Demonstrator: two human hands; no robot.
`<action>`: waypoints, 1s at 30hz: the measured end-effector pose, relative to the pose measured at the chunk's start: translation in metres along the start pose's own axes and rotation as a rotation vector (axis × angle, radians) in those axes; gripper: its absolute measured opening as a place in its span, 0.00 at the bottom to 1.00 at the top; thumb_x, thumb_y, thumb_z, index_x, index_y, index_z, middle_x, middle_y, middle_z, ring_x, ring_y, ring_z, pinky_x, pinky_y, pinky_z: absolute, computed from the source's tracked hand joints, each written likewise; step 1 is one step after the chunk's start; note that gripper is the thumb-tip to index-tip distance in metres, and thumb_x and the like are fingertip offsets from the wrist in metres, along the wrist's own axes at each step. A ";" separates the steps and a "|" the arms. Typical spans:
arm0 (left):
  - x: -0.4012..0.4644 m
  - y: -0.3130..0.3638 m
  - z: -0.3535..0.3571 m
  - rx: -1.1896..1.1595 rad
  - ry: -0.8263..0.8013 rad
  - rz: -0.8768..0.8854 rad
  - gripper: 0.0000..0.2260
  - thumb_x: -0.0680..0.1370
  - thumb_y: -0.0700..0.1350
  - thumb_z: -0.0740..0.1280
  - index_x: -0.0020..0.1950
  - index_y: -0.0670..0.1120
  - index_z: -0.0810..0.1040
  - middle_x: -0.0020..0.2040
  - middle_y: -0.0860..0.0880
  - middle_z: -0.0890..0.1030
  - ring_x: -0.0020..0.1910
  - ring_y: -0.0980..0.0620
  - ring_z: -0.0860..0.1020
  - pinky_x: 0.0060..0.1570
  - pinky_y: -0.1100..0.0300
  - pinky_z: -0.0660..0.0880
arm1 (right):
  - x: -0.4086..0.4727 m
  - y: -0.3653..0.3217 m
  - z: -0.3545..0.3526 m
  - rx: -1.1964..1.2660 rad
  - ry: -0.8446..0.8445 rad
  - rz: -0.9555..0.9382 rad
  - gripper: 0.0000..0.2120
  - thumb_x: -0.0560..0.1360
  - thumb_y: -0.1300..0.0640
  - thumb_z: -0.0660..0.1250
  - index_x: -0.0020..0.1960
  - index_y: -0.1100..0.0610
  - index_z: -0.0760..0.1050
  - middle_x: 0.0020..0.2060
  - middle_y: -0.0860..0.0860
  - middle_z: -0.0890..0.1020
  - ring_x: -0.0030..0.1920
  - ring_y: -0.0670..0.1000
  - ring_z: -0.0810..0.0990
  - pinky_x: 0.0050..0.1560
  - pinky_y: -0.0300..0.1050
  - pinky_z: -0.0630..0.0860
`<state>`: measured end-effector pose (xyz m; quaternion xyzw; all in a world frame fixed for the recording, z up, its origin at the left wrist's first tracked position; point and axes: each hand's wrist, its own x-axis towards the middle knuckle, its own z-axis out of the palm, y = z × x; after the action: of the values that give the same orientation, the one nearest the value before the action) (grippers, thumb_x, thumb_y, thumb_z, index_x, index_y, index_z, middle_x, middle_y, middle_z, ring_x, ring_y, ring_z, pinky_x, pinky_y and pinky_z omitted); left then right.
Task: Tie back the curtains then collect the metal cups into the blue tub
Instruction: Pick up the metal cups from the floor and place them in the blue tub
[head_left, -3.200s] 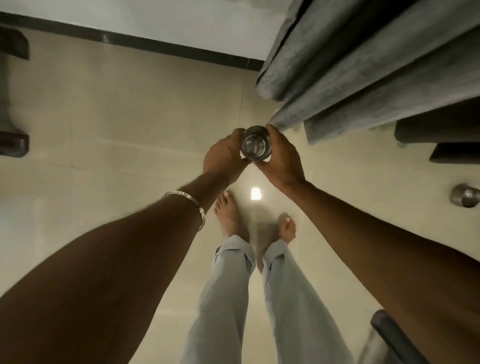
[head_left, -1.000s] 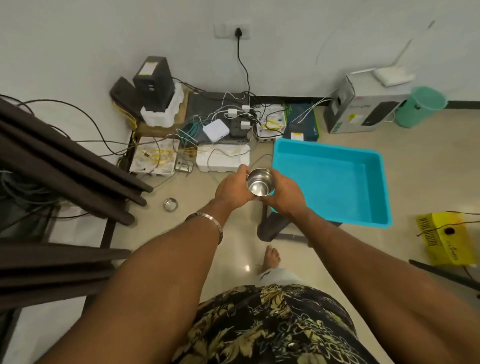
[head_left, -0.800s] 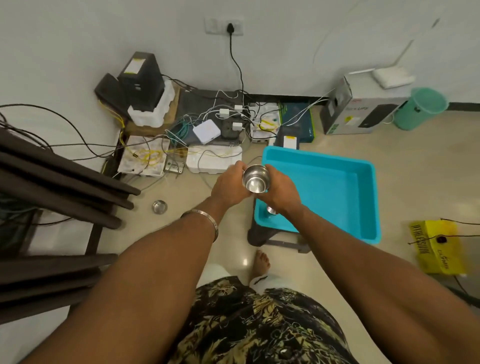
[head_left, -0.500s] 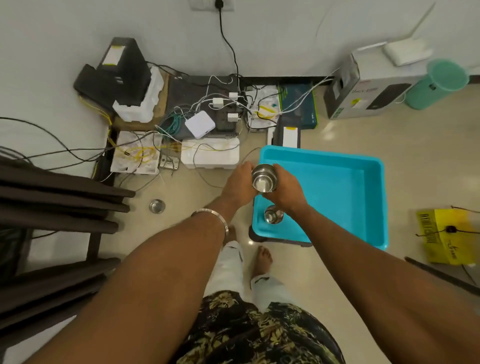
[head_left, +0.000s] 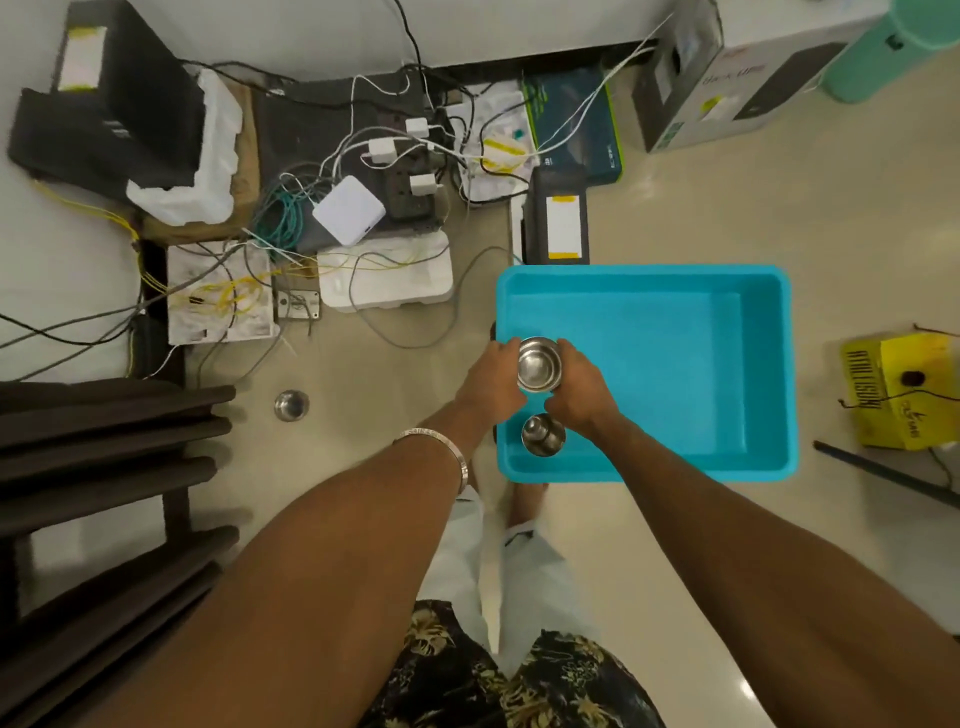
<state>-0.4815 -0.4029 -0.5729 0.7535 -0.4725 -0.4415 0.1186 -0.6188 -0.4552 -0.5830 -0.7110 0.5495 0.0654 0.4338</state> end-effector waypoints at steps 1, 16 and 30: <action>0.004 -0.002 0.005 0.007 -0.023 -0.009 0.25 0.71 0.40 0.74 0.66 0.46 0.72 0.61 0.44 0.75 0.59 0.47 0.75 0.57 0.57 0.72 | 0.004 0.005 0.002 -0.003 -0.012 0.010 0.31 0.64 0.68 0.71 0.66 0.58 0.69 0.59 0.55 0.78 0.58 0.57 0.78 0.55 0.48 0.73; 0.035 -0.033 0.055 0.066 -0.157 -0.072 0.32 0.70 0.42 0.76 0.71 0.45 0.67 0.63 0.43 0.75 0.62 0.43 0.76 0.63 0.51 0.75 | 0.028 0.040 0.035 0.021 -0.159 0.096 0.40 0.59 0.59 0.81 0.67 0.58 0.67 0.58 0.56 0.78 0.57 0.56 0.78 0.58 0.53 0.77; 0.032 -0.032 0.069 0.030 -0.149 -0.092 0.37 0.70 0.43 0.76 0.75 0.46 0.61 0.69 0.44 0.72 0.63 0.42 0.76 0.65 0.50 0.74 | 0.035 0.040 0.035 0.055 -0.193 0.177 0.47 0.59 0.62 0.79 0.73 0.62 0.59 0.63 0.58 0.76 0.63 0.58 0.76 0.61 0.55 0.76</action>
<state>-0.5103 -0.3955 -0.6499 0.7411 -0.4513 -0.4944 0.0514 -0.6251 -0.4573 -0.6466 -0.6382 0.5673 0.1563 0.4964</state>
